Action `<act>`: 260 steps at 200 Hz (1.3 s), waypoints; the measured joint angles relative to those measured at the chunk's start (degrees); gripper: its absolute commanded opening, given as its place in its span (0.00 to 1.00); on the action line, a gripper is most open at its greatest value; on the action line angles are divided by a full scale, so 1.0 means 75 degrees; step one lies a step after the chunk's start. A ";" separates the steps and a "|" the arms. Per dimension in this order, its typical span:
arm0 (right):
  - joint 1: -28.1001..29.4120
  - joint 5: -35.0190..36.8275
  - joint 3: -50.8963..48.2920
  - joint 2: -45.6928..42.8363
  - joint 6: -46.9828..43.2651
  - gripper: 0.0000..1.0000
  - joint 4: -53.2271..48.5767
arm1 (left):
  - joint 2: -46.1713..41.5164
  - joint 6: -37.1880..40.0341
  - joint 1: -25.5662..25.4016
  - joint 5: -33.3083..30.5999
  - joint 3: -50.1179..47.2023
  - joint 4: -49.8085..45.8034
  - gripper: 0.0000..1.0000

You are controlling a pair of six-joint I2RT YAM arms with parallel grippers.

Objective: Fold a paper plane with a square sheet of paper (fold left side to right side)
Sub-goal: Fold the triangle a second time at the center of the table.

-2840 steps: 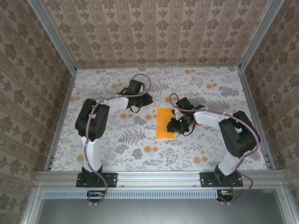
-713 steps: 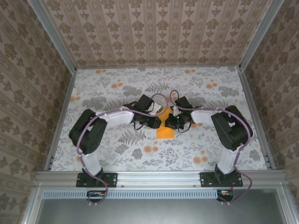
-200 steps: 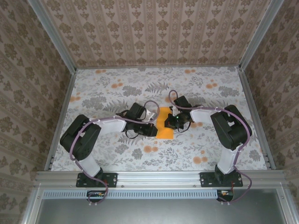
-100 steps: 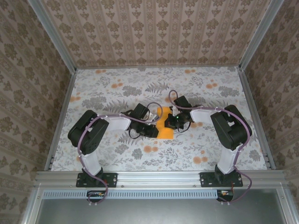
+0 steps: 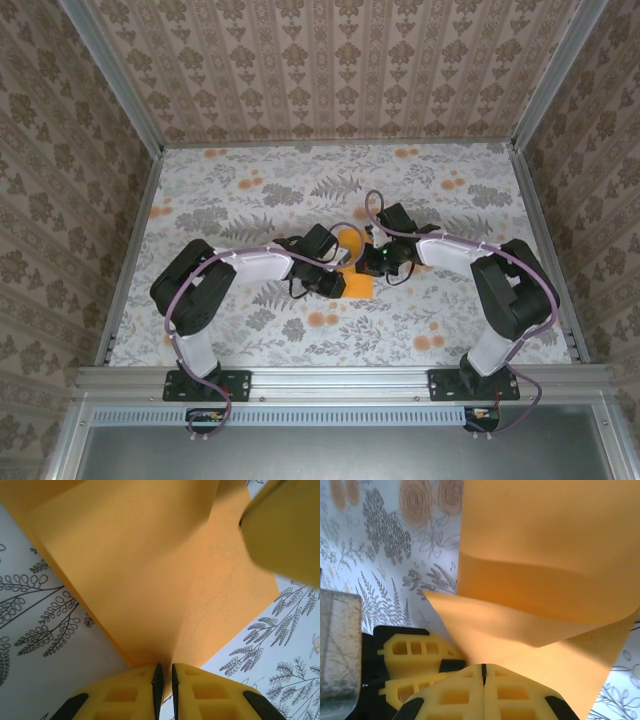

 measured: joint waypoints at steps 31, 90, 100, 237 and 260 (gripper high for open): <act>0.0198 -0.0125 -0.0009 0.0184 0.0009 0.00 0.0029 | 0.0000 0.0003 -0.0035 -0.0114 0.0052 -0.0090 0.18; 0.0358 -0.0195 0.0198 0.0796 0.0009 0.00 0.0044 | 0.0000 0.0009 -0.0070 -0.0201 0.0093 -0.0163 0.18; 0.0358 -0.0195 0.0216 0.0839 0.0009 0.00 0.0044 | 0.0000 0.0009 -0.0076 -0.0204 0.0093 -0.0163 0.18; 0.0373 0.0251 0.0560 0.1061 -0.0283 0.00 -0.0347 | 0.0000 0.0012 -0.0079 -0.0251 0.0093 -0.0178 0.17; 0.0347 0.0344 0.0600 0.1061 -0.0367 0.00 -0.0443 | 0.0000 0.0017 -0.0079 -0.0251 0.0093 -0.0192 0.17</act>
